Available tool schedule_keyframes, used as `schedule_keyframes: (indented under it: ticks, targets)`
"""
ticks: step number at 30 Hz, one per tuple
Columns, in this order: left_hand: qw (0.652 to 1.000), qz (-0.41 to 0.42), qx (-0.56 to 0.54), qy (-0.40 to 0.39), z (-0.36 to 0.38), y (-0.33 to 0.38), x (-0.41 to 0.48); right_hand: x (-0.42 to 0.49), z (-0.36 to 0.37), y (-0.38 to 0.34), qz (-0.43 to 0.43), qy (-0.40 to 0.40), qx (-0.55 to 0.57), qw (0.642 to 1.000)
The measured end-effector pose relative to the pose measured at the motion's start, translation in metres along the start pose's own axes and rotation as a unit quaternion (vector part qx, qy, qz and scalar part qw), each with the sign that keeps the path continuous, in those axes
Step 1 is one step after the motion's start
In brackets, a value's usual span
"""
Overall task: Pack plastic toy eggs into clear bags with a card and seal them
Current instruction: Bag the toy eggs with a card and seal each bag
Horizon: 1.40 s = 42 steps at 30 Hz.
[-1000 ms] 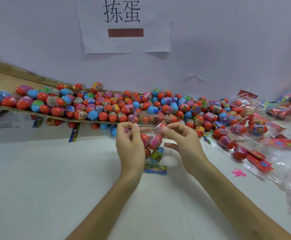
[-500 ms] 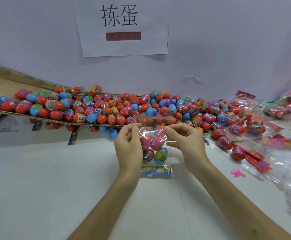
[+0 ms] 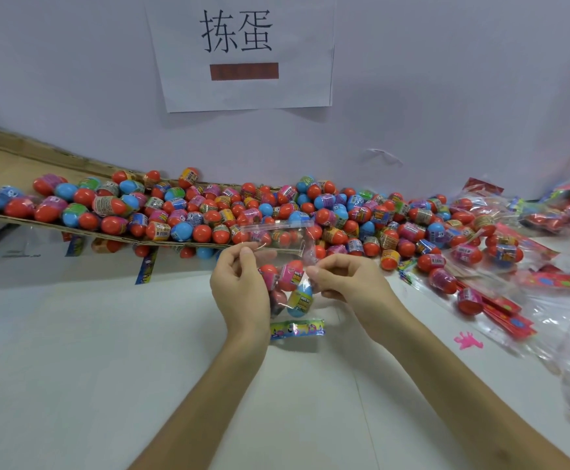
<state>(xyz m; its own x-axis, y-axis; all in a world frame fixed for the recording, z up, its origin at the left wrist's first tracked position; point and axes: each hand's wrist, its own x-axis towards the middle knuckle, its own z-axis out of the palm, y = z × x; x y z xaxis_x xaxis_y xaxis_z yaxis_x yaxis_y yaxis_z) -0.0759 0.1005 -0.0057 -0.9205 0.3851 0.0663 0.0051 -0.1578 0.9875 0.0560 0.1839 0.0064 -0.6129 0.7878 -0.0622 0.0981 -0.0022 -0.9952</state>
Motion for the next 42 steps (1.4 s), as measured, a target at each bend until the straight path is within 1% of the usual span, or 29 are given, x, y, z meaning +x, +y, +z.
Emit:
schedule_keyframes:
  ticks: [2,4,6,7,9,10,12,16,20,24,31,36,42]
  targets:
    - [1.0,-0.004,-0.001,-0.002,0.001,0.001,-0.003,-0.001,0.001,0.0,-0.009,0.022,-0.019,1.0]
    - [1.0,-0.009,-0.002,-0.009,0.002,0.002,-0.007,-0.003,0.003,0.0,-0.053,0.083,-0.08,0.992]
    - [1.0,-0.005,-0.001,-0.023,0.003,0.003,-0.011,-0.006,0.007,-0.001,-0.153,0.168,-0.162,0.96]
    - [0.999,0.005,0.006,-0.035,0.003,0.003,-0.013,-0.009,0.009,-0.003,-0.22,0.19,-0.184,0.939]
    - [0.997,0.032,0.023,-0.069,0.004,0.004,-0.019,-0.014,0.013,-0.008,-0.33,0.191,-0.203,0.902]
    - [0.995,0.048,0.03,-0.088,0.005,0.006,-0.023,-0.017,0.015,-0.01,-0.361,0.185,-0.208,0.89]
    - [0.988,0.087,0.039,-0.122,0.007,0.01,-0.033,-0.021,0.019,-0.013,-0.391,0.18,-0.212,0.877]
    - [0.972,0.157,0.032,-0.173,0.008,0.016,-0.046,-0.022,0.018,-0.016,-0.384,0.183,-0.209,0.88]
    - [0.96,0.2,0.046,-0.188,0.007,0.017,-0.047,-0.022,0.014,-0.017,-0.379,0.188,-0.199,0.884]
    - [0.955,0.217,0.061,-0.193,0.007,0.013,-0.046,-0.022,0.012,-0.02,-0.387,0.194,-0.196,0.88]
    - [0.95,0.227,0.051,-0.209,0.006,0.013,-0.046,-0.021,0.009,-0.021,-0.39,0.196,-0.203,0.877]
    - [0.949,0.234,0.048,-0.205,0.005,0.01,-0.045,-0.02,0.006,-0.021,-0.399,0.199,-0.206,0.871]
    - [0.945,0.25,0.072,-0.198,0.005,0.009,-0.046,-0.02,0.005,-0.022,-0.408,0.195,-0.211,0.867]
